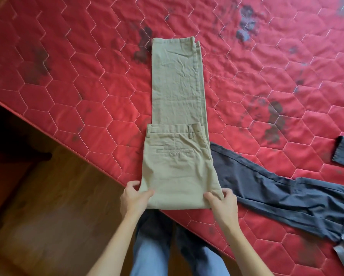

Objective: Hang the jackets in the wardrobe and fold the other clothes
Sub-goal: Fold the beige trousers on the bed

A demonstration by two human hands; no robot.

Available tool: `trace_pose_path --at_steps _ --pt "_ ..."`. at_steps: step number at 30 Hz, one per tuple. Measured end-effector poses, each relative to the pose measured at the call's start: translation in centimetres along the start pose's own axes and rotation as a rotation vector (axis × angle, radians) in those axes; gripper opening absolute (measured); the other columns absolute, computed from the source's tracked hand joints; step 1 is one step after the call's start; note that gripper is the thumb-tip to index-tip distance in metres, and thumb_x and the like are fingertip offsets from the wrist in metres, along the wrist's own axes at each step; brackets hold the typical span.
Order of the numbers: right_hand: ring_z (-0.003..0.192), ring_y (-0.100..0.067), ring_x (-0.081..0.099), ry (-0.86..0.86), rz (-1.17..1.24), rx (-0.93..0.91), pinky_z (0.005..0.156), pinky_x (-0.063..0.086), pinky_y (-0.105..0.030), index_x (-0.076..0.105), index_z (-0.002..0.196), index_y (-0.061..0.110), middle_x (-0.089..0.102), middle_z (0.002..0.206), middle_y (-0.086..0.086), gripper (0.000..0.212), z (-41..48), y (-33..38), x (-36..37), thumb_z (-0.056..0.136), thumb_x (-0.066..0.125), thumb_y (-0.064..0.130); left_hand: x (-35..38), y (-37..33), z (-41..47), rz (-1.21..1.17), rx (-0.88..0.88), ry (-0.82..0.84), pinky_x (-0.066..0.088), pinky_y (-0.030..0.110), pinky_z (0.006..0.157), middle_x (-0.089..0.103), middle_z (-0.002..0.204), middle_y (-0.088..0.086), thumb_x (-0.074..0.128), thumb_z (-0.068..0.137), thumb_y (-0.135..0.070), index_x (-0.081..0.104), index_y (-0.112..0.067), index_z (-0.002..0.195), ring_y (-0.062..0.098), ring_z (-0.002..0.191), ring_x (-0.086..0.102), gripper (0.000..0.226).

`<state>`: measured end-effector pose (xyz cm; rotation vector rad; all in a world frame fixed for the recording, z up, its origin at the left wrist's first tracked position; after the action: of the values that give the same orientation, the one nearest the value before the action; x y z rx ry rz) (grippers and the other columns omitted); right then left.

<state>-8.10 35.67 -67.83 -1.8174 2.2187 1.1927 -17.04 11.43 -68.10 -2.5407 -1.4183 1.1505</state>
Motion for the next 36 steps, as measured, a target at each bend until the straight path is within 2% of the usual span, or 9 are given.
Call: trace_pose_path --at_steps 4,8,12,14,17,24,26,30,36 --pt "0.108 -0.008 0.063 0.162 0.142 -0.150 0.087 0.056 -0.035 0.045 0.131 0.040 0.057 0.124 0.014 0.077 -0.6 4.2 -2.1 0.068 0.088 0.031 -3.7 -3.9 -1.7 -0.290 0.331 0.035 0.050 0.029 0.080 0.068 0.076 -0.003 0.082 0.082 -0.029 0.059 -0.037 0.123 0.014 0.080 0.065 0.048" --pt "0.129 0.008 0.044 0.387 -0.047 -0.403 0.093 0.042 -0.011 0.058 0.119 0.038 0.042 0.146 0.019 0.076 0.4 9.1 -4.3 0.053 0.096 0.032 -7.1 -7.0 -0.8 -0.104 0.545 0.262 0.051 0.022 0.090 0.065 0.113 -0.013 0.098 0.057 -0.032 0.060 -0.043 0.132 0.003 0.105 0.063 0.085" --pt "0.089 -0.010 0.069 0.343 -0.231 -0.617 0.077 0.054 -0.030 0.065 0.096 0.036 0.072 0.098 0.014 0.043 2.9 14.3 -5.2 0.065 0.081 0.011 -9.3 -10.1 2.7 0.246 0.759 0.104 0.054 0.036 0.086 0.050 0.105 -0.010 0.092 0.064 -0.008 0.070 -0.038 0.119 0.004 0.100 0.055 0.066" --pt "0.065 -0.003 0.058 0.260 -0.272 -0.654 0.064 0.048 -0.025 0.065 0.088 0.039 0.068 0.076 0.014 0.042 4.2 17.3 -5.1 0.068 0.084 0.006 -10.3 -12.5 4.6 0.256 0.809 0.011 0.054 0.034 0.080 0.049 0.102 -0.009 0.091 0.067 -0.011 0.079 -0.027 0.101 0.011 0.093 0.056 0.040" --pt "0.071 -0.012 0.055 0.129 -0.250 -0.692 0.066 0.042 -0.021 0.067 0.089 0.040 0.066 0.078 0.006 0.030 6.3 22.4 -4.6 0.070 0.086 0.027 -11.2 -17.4 7.6 0.183 0.807 -0.004 0.045 0.029 0.085 0.060 0.103 -0.010 0.088 0.073 -0.013 0.077 -0.022 0.089 0.013 0.097 0.056 0.021" --pt "0.087 -0.012 0.069 0.072 0.083 -0.637 0.077 0.055 -0.028 0.071 0.099 0.019 0.074 0.094 0.003 0.019 14.4 35.4 -0.7 0.083 0.078 0.014 -11.6 -32.5 16.6 -0.192 0.791 0.065 0.047 0.013 0.065 0.067 0.080 -0.001 0.078 0.083 -0.005 0.068 -0.006 0.091 -0.006 0.066 0.057 0.013" --pt "0.086 -0.008 0.069 0.037 0.134 -0.576 0.075 0.056 -0.022 0.069 0.104 0.018 0.074 0.098 0.004 0.022 18.2 38.8 1.0 0.084 0.077 0.014 -10.9 -36.6 20.4 -0.273 0.767 -0.007 0.051 0.014 0.074 0.068 0.088 -0.004 0.082 0.080 -0.008 0.067 -0.009 0.099 -0.008 0.074 0.061 0.025" --pt "0.113 -0.020 0.063 0.001 0.050 -0.411 0.098 0.052 -0.038 0.053 0.135 0.011 0.064 0.128 -0.008 0.049 26.6 42.3 4.9 0.089 0.070 0.019 -8.5 -42.1 27.2 -0.219 0.638 -0.081 0.049 0.036 0.100 0.066 0.120 0.013 0.077 0.087 -0.025 0.055 -0.011 0.133 0.025 0.112 0.064 0.053" --pt "0.152 -0.034 -0.002 -0.082 -0.741 -0.567 0.121 0.014 -0.051 0.009 0.157 0.016 -0.008 0.165 -0.016 0.078 28.0 36.5 12.8 0.095 0.051 0.038 -0.1 -37.7 29.0 0.417 0.840 -0.210 0.025 0.055 0.116 0.001 0.167 0.020 0.051 0.092 -0.055 0.024 -0.021 0.158 0.041 0.151 0.013 0.080"
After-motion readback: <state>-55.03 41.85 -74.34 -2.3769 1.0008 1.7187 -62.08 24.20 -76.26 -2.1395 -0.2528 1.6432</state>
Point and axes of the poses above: each hand's wrist, its own z-axis towards the middle knuckle, its own x-axis out of the palm, y = z × x, the point moved 1 cm from there along z, towards the middle knuckle
